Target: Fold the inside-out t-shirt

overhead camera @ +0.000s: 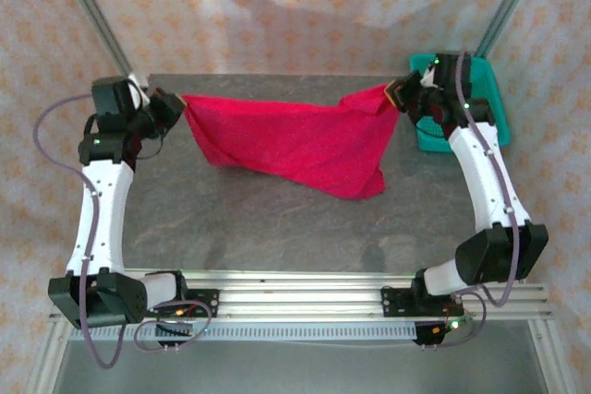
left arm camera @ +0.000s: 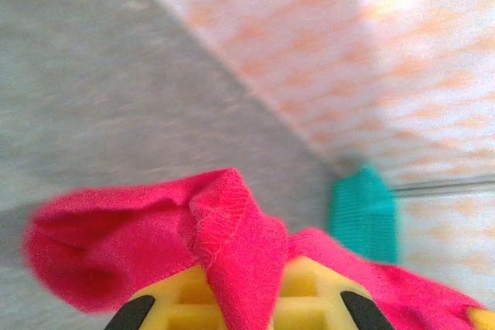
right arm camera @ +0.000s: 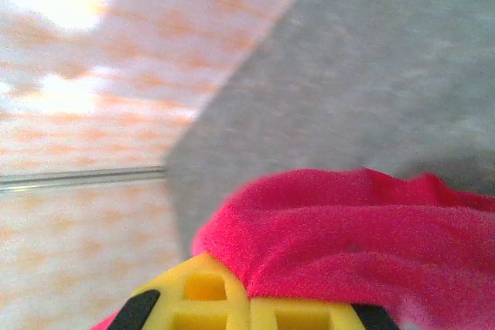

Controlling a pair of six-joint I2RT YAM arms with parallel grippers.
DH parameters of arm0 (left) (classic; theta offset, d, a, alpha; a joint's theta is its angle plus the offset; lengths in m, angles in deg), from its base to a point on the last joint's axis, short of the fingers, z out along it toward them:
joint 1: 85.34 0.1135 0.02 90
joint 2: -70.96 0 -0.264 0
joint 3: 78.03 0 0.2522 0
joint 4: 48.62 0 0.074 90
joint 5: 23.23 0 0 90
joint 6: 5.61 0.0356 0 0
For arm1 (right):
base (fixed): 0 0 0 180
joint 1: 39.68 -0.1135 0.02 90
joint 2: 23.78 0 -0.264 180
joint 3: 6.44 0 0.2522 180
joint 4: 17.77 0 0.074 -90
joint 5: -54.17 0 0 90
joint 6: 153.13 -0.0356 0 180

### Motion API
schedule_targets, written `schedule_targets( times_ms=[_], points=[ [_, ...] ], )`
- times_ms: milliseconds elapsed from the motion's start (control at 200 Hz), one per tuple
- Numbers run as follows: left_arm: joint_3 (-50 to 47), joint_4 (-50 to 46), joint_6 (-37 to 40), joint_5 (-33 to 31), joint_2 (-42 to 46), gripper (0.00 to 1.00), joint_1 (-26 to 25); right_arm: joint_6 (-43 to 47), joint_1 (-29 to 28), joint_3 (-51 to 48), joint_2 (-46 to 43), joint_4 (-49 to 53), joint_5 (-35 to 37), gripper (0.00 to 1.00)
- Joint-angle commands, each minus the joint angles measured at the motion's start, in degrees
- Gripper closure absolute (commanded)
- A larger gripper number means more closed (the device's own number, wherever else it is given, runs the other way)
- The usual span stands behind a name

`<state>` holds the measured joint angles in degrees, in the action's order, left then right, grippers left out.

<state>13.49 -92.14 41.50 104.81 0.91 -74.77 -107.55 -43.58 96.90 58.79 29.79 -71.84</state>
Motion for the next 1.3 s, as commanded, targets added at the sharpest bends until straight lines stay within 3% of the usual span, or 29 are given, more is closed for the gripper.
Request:
schedule_targets(
  times_ms=[0,75,285,555,726,901,1026,1116,1291],
  points=[
    [6.5,9.9,-8.6,10.9,-0.4,1.0,0.3,-11.9,-0.2,2.4,-2.4,-12.7,-10.8,1.0],
    [11.5,6.0,-6.5,9.7,-0.4,1.0,0.7,-13.5,-0.2,3.5,-2.9,-14.5,-12.3,1.0],
    [17.0,-3.1,-0.8,7.4,-0.9,1.0,3.1,-5.0,2.6,7.3,-4.8,-2.6,-8.3,1.0],
    [19.3,-1.2,-3.3,10.4,1.4,1.0,5.7,-9.4,3.0,8.1,-8.9,-12.4,-13.9,1.0],
    [28.1,-5.5,-2.9,10.2,4.5,1.0,10.9,-0.4,3.3,18.4,-12.7,0.8,-10.0,1.0],
    [36.9,-13.6,1.6,4.5,3.7,1.0,12.9,5.1,3.5,25.1,-13.9,9.5,-3.0,1.0],
    [33.2,-12.3,1.8,3.0,1.6,1.0,12.9,6.0,3.5,23.4,-11.5,9.7,-0.7,1.0],
    [23.6,-6.6,-0.2,5.5,-0.7,1.0,12.5,4.5,3.5,18.1,-9.0,5.5,-0.9,1.0],
    [11.7,-4.0,5.9,-1.5,-10.2,1.0,1.5,-0.3,2.2,8.4,0.7,-6.2,-4.3,1.0]
  ],
)
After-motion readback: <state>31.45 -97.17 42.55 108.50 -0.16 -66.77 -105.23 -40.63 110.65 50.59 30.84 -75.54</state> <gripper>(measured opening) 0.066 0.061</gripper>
